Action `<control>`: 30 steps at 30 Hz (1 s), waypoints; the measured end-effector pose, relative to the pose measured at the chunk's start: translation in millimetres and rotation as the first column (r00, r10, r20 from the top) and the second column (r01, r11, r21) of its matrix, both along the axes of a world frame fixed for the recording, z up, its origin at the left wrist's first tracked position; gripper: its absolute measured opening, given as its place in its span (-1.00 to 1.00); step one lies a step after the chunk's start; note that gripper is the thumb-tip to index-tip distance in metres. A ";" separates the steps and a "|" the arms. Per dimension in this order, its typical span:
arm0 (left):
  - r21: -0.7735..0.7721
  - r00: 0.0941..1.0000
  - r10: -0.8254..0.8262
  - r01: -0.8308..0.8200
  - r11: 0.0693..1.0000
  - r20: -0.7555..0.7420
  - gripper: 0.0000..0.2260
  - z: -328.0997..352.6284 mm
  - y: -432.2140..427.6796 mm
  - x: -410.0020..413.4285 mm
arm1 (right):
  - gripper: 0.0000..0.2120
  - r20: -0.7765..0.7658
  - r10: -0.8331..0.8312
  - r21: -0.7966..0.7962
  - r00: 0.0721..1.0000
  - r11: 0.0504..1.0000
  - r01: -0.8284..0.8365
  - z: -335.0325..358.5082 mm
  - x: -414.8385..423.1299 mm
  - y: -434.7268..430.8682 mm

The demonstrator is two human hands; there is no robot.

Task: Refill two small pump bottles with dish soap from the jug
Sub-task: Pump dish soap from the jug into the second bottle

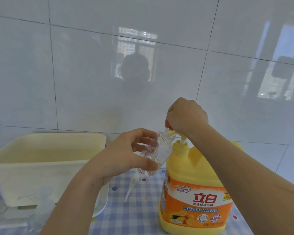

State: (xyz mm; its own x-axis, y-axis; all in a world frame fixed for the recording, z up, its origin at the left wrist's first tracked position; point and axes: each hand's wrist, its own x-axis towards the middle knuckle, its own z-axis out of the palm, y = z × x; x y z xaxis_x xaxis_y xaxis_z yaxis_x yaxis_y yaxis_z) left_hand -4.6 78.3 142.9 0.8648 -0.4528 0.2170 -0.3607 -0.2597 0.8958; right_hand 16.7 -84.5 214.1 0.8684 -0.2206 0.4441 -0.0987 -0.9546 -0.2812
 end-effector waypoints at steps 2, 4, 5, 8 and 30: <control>0.022 1.000 -0.007 0.007 1.000 -0.004 -0.45 -2.0 1.0 1.0 | -0.72 -0.028 0.002 0.019 1.000 1.000 -0.002 -4.8 -1.2 0.4; 0.039 1.000 -0.009 0.009 0.999 -0.011 -0.46 -4.0 1.3 2.1 | -0.72 -0.044 0.001 0.019 0.999 1.000 0.000 -8.6 -2.3 1.6; 0.047 1.000 -0.005 0.006 0.999 -0.012 -0.45 -4.6 1.4 2.7 | -0.72 -0.046 0.001 0.016 0.999 1.000 -0.001 -9.9 -2.6 2.2; 0.055 1.000 -0.004 0.004 0.998 -0.014 -0.42 -5.0 1.0 3.5 | -0.71 -0.055 -0.001 0.002 0.999 1.000 0.001 -13.0 -3.7 3.0; -0.016 0.994 -0.074 0.073 0.997 -0.078 -0.45 -0.8 -0.6 -0.5 | -0.73 0.086 -0.015 -0.061 0.996 0.998 0.020 10.2 -5.3 4.1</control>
